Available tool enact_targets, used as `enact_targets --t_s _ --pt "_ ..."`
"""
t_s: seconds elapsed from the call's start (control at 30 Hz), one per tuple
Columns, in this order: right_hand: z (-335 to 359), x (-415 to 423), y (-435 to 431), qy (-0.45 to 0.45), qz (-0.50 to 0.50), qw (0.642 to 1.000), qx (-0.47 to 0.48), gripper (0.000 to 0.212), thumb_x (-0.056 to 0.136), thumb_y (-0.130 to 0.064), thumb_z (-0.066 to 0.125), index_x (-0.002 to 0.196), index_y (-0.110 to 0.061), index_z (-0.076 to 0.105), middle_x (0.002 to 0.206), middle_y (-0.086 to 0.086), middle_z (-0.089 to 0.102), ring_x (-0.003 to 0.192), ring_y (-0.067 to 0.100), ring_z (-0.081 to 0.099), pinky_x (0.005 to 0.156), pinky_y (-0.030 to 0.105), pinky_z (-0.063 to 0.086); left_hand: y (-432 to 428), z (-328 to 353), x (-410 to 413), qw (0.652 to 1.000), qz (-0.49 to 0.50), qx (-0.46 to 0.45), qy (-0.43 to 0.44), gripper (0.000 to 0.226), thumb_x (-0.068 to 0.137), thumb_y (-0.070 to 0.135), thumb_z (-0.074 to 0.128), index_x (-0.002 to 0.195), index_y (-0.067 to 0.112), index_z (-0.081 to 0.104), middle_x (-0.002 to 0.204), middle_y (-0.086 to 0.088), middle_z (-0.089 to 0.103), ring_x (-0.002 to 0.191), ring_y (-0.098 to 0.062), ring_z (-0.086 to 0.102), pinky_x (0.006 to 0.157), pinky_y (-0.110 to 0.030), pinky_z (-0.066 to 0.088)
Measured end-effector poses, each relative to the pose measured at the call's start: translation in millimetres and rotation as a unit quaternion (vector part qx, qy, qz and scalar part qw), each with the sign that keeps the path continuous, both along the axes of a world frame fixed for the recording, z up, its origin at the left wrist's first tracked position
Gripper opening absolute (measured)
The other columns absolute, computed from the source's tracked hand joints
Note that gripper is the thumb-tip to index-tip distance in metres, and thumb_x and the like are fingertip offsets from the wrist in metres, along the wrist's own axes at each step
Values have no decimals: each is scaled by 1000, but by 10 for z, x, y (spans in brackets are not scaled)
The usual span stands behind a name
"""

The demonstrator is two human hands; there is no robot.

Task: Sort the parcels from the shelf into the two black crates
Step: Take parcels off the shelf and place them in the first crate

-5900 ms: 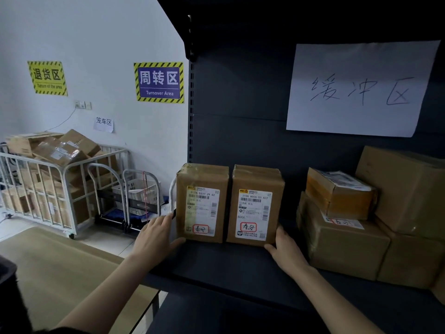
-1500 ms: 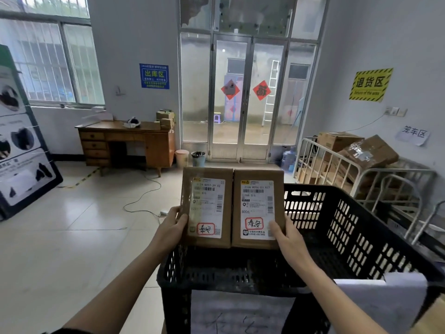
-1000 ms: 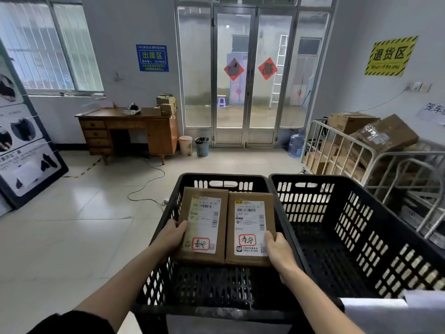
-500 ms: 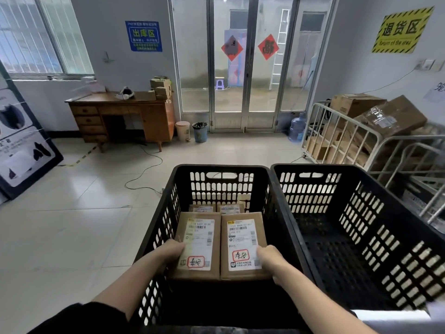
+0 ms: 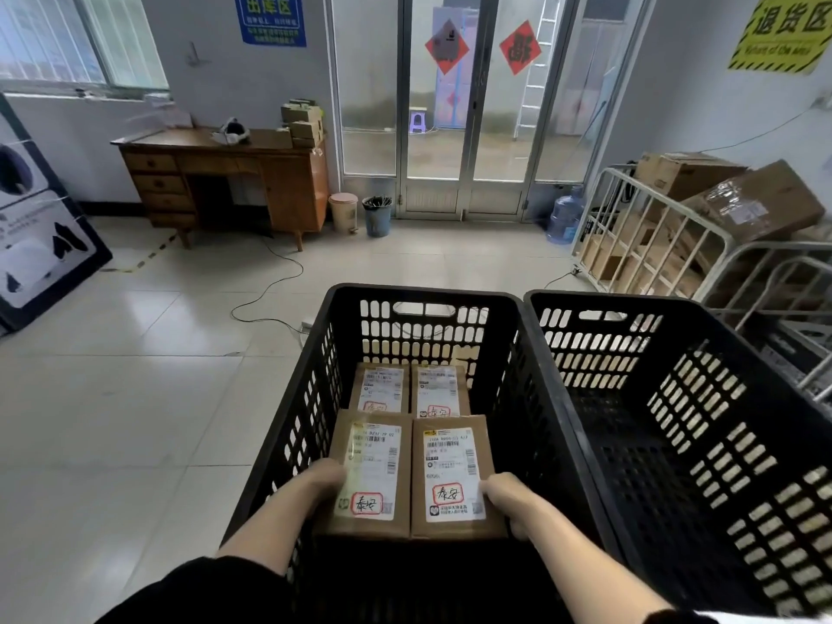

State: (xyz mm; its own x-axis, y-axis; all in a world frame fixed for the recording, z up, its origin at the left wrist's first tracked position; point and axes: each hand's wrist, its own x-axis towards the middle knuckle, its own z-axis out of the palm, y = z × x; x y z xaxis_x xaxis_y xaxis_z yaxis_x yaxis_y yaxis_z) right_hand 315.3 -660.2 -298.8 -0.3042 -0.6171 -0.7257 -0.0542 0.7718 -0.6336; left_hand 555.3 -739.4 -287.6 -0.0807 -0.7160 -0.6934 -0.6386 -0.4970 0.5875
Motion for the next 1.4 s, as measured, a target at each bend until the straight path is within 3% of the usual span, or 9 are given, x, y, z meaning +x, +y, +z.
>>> enact_targets --t_s 0.13,0.27,0.37,0.53,0.67,0.8,0.93,1.2,1.4 --pt "-102 7 -19 -6 32 999 26 26 89 -6 41 95 -7 66 91 8 71 91 25 67 80 32 55 -29 -192 25 998 -41 -4 -48 37 94 11 38 123 -4 54 127 -16 60 117 -27 57 103 -36 44" --pt "-212 -26 -68 11 39 999 34 21 88 -8 47 84 -8 68 90 10 73 89 26 68 85 36 56 24 -116 -47 997 -47 -11 -52 35 94 10 44 123 -6 54 126 -17 60 117 -27 57 101 -33 45" --pt "-270 -70 -107 57 46 997 24 21 84 -7 50 92 -3 69 95 11 72 91 27 67 88 37 55 38 -125 -70 993 -73 -24 -86 38 96 14 40 127 -6 51 131 -17 56 121 -26 54 101 -29 43" --pt "-191 -33 -112 169 124 977 25 26 89 -14 52 112 -7 62 113 8 66 94 20 62 56 19 44 65 -120 -100 982 -71 -50 -165 48 96 23 40 136 -4 37 139 -19 47 127 -30 48 102 -30 39" --pt "-103 25 -98 330 202 922 -32 41 91 -17 46 131 -12 38 124 9 52 110 24 55 80 28 44 68 -112 -164 967 -141 -121 -174 81 88 26 57 147 5 6 147 -17 32 133 -28 38 111 -37 33" --pt "60 130 -119 381 349 847 -126 62 88 -29 55 142 -15 27 146 5 34 133 22 35 106 39 38 50 -70 -118 911 -281 -219 -208 111 67 40 78 148 9 8 154 -8 17 142 -24 19 118 -40 22" --pt "125 160 -37 392 466 787 -99 82 82 -36 65 146 -14 19 153 4 20 142 21 18 113 38 28 98 -24 -55 850 -382 -221 -287 110 67 44 77 148 9 11 157 -8 7 145 -24 8 119 -37 15" --pt "9 142 -97 384 518 762 -64 85 87 -36 60 149 -13 8 158 8 -4 146 26 -3 118 43 17 87 -45 -47 860 -394 -183 -269 110 73 38 73 149 9 -1 159 -5 -4 146 -19 -1 120 -39 16" --pt "-64 147 -149 382 523 760 -51 85 88 -37 59 150 -13 6 158 9 -9 146 27 -6 118 43 16 95 -14 -83 852 -407 -177 -278 108 78 37 69 148 8 -6 158 -6 -11 146 -19 -7 120 -38 12"
